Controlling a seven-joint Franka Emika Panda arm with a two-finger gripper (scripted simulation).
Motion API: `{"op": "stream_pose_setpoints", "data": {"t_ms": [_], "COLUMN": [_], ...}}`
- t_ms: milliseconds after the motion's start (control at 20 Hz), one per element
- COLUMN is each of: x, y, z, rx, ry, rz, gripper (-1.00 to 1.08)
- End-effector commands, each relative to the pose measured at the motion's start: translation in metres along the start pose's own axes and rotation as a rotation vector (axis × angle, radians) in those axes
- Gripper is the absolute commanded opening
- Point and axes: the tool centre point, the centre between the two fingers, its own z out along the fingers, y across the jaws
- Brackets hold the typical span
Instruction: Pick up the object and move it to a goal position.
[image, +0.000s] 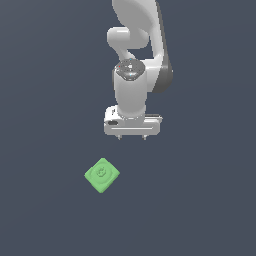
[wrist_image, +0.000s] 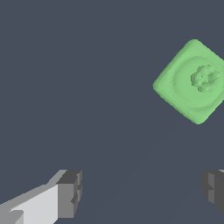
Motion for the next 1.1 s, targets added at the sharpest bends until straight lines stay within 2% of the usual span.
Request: {"op": "stream_pose_setpoints", "data": {"t_ms": [0,550,900,1050], "x": [0.000,0.000,0.003,0.002], "y": [0.000,-0.001,-0.035,-0.039], "z": [0.000,0.000,-0.015,-0.017], "rx": [0.000,0.001,0.025,0.027], "ry": [0.000,0.001,0.027,0.029], "rz": [0.000,-0.001,-0.042,-0.049], "gripper": [1.00,1.00,1.00,1.00]}}
